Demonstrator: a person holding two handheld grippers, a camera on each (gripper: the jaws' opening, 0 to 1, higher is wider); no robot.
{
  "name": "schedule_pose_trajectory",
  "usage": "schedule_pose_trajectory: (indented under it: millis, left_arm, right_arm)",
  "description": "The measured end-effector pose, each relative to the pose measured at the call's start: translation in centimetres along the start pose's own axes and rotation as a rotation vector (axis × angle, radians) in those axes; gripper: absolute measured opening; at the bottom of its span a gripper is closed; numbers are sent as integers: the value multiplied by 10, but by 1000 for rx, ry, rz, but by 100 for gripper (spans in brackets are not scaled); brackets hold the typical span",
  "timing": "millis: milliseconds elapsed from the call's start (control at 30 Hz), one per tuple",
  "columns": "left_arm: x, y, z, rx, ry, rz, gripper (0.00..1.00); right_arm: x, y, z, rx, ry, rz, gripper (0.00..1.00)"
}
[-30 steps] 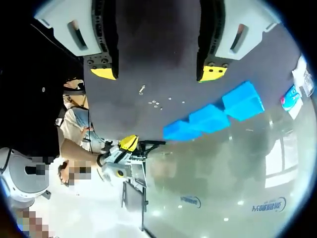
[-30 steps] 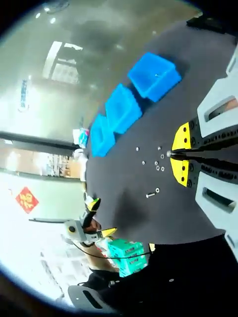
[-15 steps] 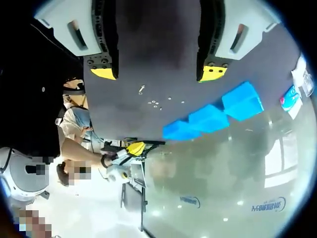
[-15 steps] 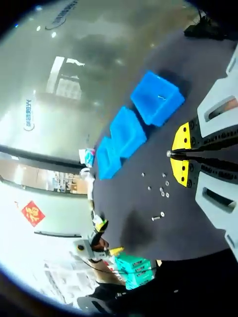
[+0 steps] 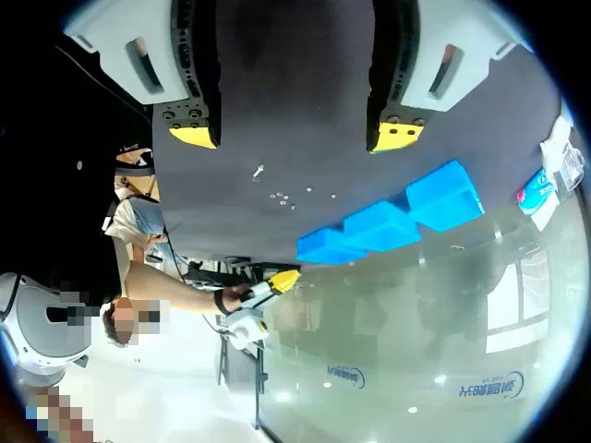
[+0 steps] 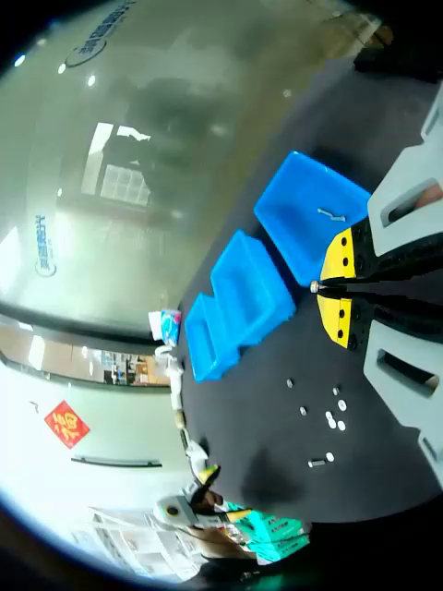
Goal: Sort the screws, nuts, and washers into the corresponding bins
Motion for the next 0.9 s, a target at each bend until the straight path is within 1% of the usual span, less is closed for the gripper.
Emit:
schedule_pose_trajectory:
  millis: [133, 233, 367, 567, 700, 900]
  left_arm:
    - [-1, 1, 0, 4, 0, -6, 62]
    - [-1, 1, 2, 3, 1, -7, 62]
    - [-1, 1, 2, 5, -1, -8, 62]
    - [-3, 3, 1, 1, -8, -16, 62]
    - [-3, 4, 2, -3, -9, -19, 62]
    - [-4, 4, 2, -5, -13, -16, 62]
  right_arm:
    - [20, -2, 10, -8, 30, 28, 1]
    - [35, -1, 21, -34, 51, 36, 1]
    - [47, 1, 34, -70, 61, 48, 1]
    - [63, 8, 54, -114, 85, 71, 1]
    - [70, 9, 64, -120, 103, 90, 1]
    - [74, 6, 73, -124, 101, 92, 1]
Point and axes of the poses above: the point that each gripper's makers call its tool centre point, and the gripper's own axes: z roughly forward along the fingers, x roughly to its right, y roughly out of its underside, the point moved 7 cm from there along -z, roughly backward along the fingers, and after that the axes turned 3 degrees about -y, right-handed, at the moved point
